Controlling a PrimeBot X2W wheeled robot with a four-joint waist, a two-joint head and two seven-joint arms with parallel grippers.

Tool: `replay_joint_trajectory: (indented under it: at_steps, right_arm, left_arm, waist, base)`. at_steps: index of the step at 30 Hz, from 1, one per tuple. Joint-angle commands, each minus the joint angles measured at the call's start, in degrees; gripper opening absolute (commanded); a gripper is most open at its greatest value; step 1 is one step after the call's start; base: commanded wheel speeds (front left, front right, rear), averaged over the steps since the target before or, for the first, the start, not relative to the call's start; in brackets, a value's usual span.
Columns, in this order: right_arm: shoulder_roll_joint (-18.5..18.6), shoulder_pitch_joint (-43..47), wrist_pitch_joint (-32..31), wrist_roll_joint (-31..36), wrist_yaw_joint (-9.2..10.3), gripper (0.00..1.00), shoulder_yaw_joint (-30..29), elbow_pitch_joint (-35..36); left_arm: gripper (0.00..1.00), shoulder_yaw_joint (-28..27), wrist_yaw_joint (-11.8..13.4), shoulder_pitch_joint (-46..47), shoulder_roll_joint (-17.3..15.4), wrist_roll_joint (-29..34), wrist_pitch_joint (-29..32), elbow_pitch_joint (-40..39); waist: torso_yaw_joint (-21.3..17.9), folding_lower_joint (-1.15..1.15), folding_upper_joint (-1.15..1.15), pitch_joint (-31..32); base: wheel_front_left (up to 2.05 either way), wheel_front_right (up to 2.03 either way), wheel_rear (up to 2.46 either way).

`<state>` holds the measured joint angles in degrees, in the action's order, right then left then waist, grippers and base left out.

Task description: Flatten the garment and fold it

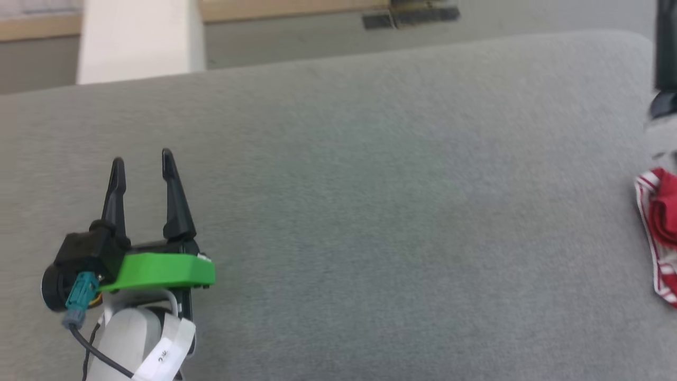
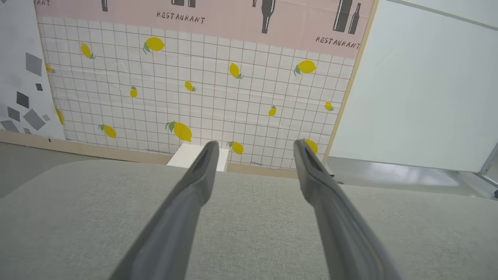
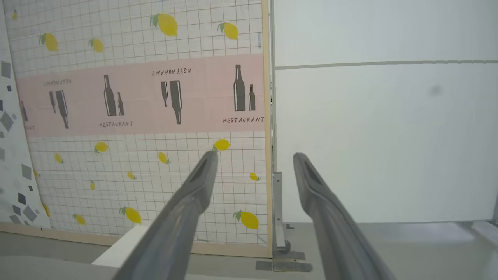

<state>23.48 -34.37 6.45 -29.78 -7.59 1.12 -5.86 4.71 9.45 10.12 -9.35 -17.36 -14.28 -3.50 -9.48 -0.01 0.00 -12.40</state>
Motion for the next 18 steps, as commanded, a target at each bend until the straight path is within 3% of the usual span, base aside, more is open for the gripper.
replay_joint_trajectory:
  at_steps: [1, 6, 9, 18]
  right_arm:
    - [-2.6, 2.6, 1.2, 1.8, 0.1, 1.0, -1.1, 1.1]
    - [-12.9, 11.8, 3.7, 8.2, 0.1, 1.0, -3.3, 4.3]
    - [-16.9, 16.9, 4.5, 12.1, 0.1, 1.0, -3.6, 3.7]
    - [-20.5, 26.4, 6.0, 17.6, 0.1, 1.0, -4.3, 0.1]
  left_arm:
    - [1.0, -0.2, -0.1, -1.1, -0.2, -0.8, -0.2, 0.6]
    - [1.0, 0.0, -0.4, -2.5, -0.5, -1.5, 0.1, 2.7]
    - [1.0, 0.3, -0.3, -3.4, 0.0, -1.6, 0.0, 4.0]
    - [1.0, 1.6, -0.4, -5.1, 1.8, -1.3, -0.5, 7.2]
  waist:
    - [6.7, 0.01, 0.0, 7.0]
    - [8.8, 0.01, 0.0, 10.0]
    - [9.5, 0.01, 0.0, 11.0]
    - [10.1, 0.01, 0.0, 13.0]
  base:
    - [0.0, 0.0, 0.0]
    - [0.0, 0.0, 0.0]
    - [0.0, 0.0, 0.0]
    - [0.0, 0.0, 0.0]
